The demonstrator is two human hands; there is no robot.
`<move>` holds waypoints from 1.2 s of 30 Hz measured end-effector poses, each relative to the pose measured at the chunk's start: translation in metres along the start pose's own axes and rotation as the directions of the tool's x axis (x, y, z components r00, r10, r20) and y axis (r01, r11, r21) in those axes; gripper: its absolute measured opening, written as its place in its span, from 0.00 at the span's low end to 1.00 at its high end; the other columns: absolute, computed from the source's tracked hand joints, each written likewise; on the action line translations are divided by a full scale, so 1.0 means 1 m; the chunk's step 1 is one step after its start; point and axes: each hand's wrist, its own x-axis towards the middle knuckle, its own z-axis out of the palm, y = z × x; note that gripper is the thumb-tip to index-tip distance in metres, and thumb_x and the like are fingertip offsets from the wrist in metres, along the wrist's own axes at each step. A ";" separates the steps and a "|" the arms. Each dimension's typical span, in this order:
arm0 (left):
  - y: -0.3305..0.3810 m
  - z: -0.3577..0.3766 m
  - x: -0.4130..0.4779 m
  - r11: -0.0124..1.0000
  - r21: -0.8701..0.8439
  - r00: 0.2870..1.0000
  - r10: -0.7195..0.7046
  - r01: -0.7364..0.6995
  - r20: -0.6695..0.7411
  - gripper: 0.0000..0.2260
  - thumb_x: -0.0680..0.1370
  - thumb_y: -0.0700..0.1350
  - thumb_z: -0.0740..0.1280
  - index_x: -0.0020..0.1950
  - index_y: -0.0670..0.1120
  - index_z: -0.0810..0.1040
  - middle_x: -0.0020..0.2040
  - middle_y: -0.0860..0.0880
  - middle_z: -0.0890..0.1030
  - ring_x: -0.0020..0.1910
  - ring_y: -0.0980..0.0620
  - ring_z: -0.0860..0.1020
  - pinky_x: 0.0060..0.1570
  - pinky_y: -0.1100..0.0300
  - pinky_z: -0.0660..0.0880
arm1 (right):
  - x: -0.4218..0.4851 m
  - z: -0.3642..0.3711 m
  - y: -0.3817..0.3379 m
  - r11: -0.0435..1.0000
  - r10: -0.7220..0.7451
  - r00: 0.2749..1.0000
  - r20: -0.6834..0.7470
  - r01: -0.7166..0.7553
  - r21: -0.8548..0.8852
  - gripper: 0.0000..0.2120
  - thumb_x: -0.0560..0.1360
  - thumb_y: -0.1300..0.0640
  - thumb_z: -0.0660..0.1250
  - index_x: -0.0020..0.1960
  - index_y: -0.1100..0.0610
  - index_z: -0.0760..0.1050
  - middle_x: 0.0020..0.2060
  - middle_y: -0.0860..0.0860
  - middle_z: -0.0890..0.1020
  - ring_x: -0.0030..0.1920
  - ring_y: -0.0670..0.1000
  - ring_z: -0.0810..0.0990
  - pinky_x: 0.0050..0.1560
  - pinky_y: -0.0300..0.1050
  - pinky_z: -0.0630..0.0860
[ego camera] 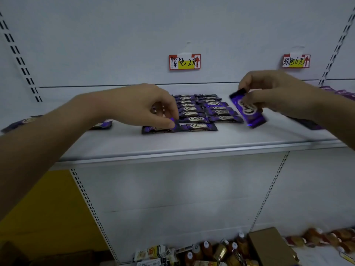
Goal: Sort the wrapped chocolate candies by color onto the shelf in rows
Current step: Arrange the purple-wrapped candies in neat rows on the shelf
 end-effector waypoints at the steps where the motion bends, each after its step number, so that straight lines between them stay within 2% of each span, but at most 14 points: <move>1: 0.003 0.001 0.002 0.999 0.017 0.999 0.030 -0.029 -0.033 0.10 0.70 0.59 0.68 0.48 0.57 0.80 0.43 0.59 0.79 0.44 0.59 0.77 0.49 0.57 0.74 | -0.001 -0.001 -0.001 0.996 0.022 1.000 -0.005 -0.022 0.092 0.09 0.75 0.72 0.61 0.44 0.58 0.70 0.35 0.58 0.78 0.28 0.46 0.77 0.27 0.31 0.72; 3: 0.009 0.004 0.006 0.995 0.041 0.994 0.094 -0.092 -0.052 0.13 0.71 0.59 0.66 0.51 0.57 0.80 0.46 0.59 0.78 0.46 0.59 0.77 0.50 0.59 0.73 | -0.003 -0.004 0.001 0.980 0.056 0.997 0.045 -0.064 0.188 0.09 0.75 0.71 0.62 0.48 0.59 0.71 0.36 0.58 0.80 0.33 0.53 0.81 0.33 0.37 0.79; 4: 0.012 0.006 0.009 0.991 0.055 0.991 0.127 -0.124 -0.044 0.15 0.71 0.60 0.64 0.53 0.56 0.80 0.48 0.59 0.78 0.47 0.59 0.77 0.51 0.58 0.73 | -0.004 -0.005 0.003 0.985 0.064 0.995 0.078 -0.075 0.157 0.10 0.75 0.70 0.62 0.52 0.58 0.72 0.36 0.57 0.81 0.36 0.55 0.83 0.37 0.40 0.80; 6: 0.016 0.010 0.013 0.981 0.081 0.984 0.176 -0.175 -0.008 0.17 0.72 0.61 0.61 0.55 0.56 0.80 0.52 0.56 0.78 0.50 0.57 0.77 0.54 0.53 0.74 | -0.006 -0.006 0.008 0.993 0.030 0.991 0.133 -0.014 -0.118 0.10 0.74 0.68 0.65 0.52 0.56 0.75 0.38 0.56 0.83 0.39 0.54 0.83 0.40 0.44 0.80; 8: 0.018 0.014 0.017 0.975 0.105 0.981 0.194 -0.196 0.025 0.18 0.73 0.61 0.61 0.57 0.55 0.80 0.54 0.56 0.79 0.52 0.56 0.78 0.56 0.52 0.73 | -0.007 -0.004 0.014 0.879 -0.006 0.985 0.175 0.089 -0.468 0.08 0.73 0.61 0.68 0.47 0.49 0.78 0.40 0.50 0.82 0.41 0.51 0.80 0.42 0.42 0.76; 9: 0.018 0.015 0.019 0.974 0.114 0.980 0.194 -0.197 0.034 0.17 0.73 0.60 0.62 0.57 0.55 0.80 0.53 0.58 0.78 0.52 0.56 0.77 0.56 0.53 0.73 | -0.008 -0.003 0.017 0.816 -0.019 0.985 0.172 0.115 -0.566 0.06 0.72 0.57 0.69 0.46 0.47 0.78 0.41 0.46 0.80 0.41 0.48 0.78 0.42 0.38 0.73; 10: 0.018 0.016 0.020 0.974 0.119 0.981 0.192 -0.195 0.037 0.17 0.73 0.59 0.62 0.57 0.55 0.80 0.52 0.60 0.77 0.52 0.57 0.77 0.56 0.54 0.73 | -0.009 -0.002 0.017 0.798 -0.033 0.987 0.158 0.121 -0.590 0.05 0.71 0.53 0.69 0.46 0.45 0.77 0.42 0.43 0.79 0.42 0.46 0.76 0.42 0.34 0.71; 13: 0.018 0.017 0.022 0.974 0.122 0.982 0.187 -0.189 0.027 0.16 0.73 0.56 0.63 0.57 0.55 0.80 0.50 0.61 0.76 0.51 0.58 0.77 0.56 0.58 0.73 | -0.013 0.000 0.015 0.860 -0.040 0.983 0.180 0.125 -0.496 0.10 0.67 0.42 0.69 0.48 0.42 0.79 0.47 0.41 0.77 0.47 0.44 0.76 0.48 0.36 0.72; 15: 0.017 0.017 0.022 0.975 0.121 0.982 0.186 -0.188 0.026 0.16 0.73 0.57 0.63 0.57 0.55 0.80 0.51 0.60 0.77 0.51 0.59 0.76 0.56 0.59 0.73 | -0.013 0.003 0.016 0.865 -0.051 0.972 0.229 0.158 -0.477 0.09 0.68 0.46 0.70 0.48 0.43 0.81 0.45 0.43 0.80 0.47 0.45 0.77 0.49 0.40 0.73; 18: 0.016 0.017 0.023 0.976 0.124 0.983 0.180 -0.182 0.025 0.15 0.73 0.57 0.63 0.56 0.56 0.80 0.50 0.62 0.77 0.50 0.61 0.75 0.55 0.62 0.72 | -0.010 0.009 0.020 0.855 -0.085 0.976 0.199 0.174 -0.489 0.06 0.71 0.52 0.70 0.48 0.45 0.81 0.42 0.45 0.81 0.44 0.47 0.78 0.50 0.46 0.74; 22: 0.014 0.017 0.025 0.984 0.114 0.990 0.140 -0.137 -0.019 0.17 0.74 0.59 0.61 0.57 0.55 0.80 0.48 0.62 0.76 0.50 0.60 0.76 0.56 0.59 0.72 | -0.005 0.014 0.017 0.871 -0.109 0.982 0.157 0.170 -0.460 0.11 0.70 0.47 0.67 0.50 0.47 0.81 0.47 0.45 0.80 0.47 0.45 0.78 0.53 0.48 0.75; 25: 0.008 0.019 0.028 0.989 0.123 0.996 0.083 -0.081 -0.013 0.14 0.78 0.56 0.62 0.61 0.53 0.78 0.57 0.56 0.79 0.56 0.57 0.75 0.61 0.55 0.70 | -0.002 0.012 0.018 0.865 -0.090 0.980 0.175 0.164 -0.475 0.13 0.70 0.45 0.65 0.52 0.45 0.81 0.51 0.45 0.79 0.51 0.44 0.77 0.57 0.49 0.74; 29: 0.008 0.023 0.030 0.989 0.117 0.996 0.084 -0.089 0.043 0.14 0.80 0.51 0.60 0.62 0.50 0.79 0.60 0.53 0.78 0.59 0.56 0.74 0.63 0.56 0.68 | -0.001 0.011 0.021 0.856 -0.074 0.978 0.197 0.163 -0.491 0.10 0.71 0.46 0.66 0.51 0.42 0.80 0.50 0.41 0.80 0.51 0.44 0.77 0.58 0.52 0.73; 36: 0.009 0.023 0.032 0.987 0.127 0.995 0.088 -0.094 0.053 0.15 0.80 0.52 0.59 0.62 0.50 0.79 0.61 0.53 0.76 0.59 0.57 0.72 0.63 0.61 0.66 | 0.003 0.012 0.021 0.848 -0.101 0.978 0.181 0.180 -0.498 0.14 0.71 0.43 0.63 0.53 0.45 0.79 0.52 0.45 0.79 0.53 0.45 0.77 0.59 0.53 0.72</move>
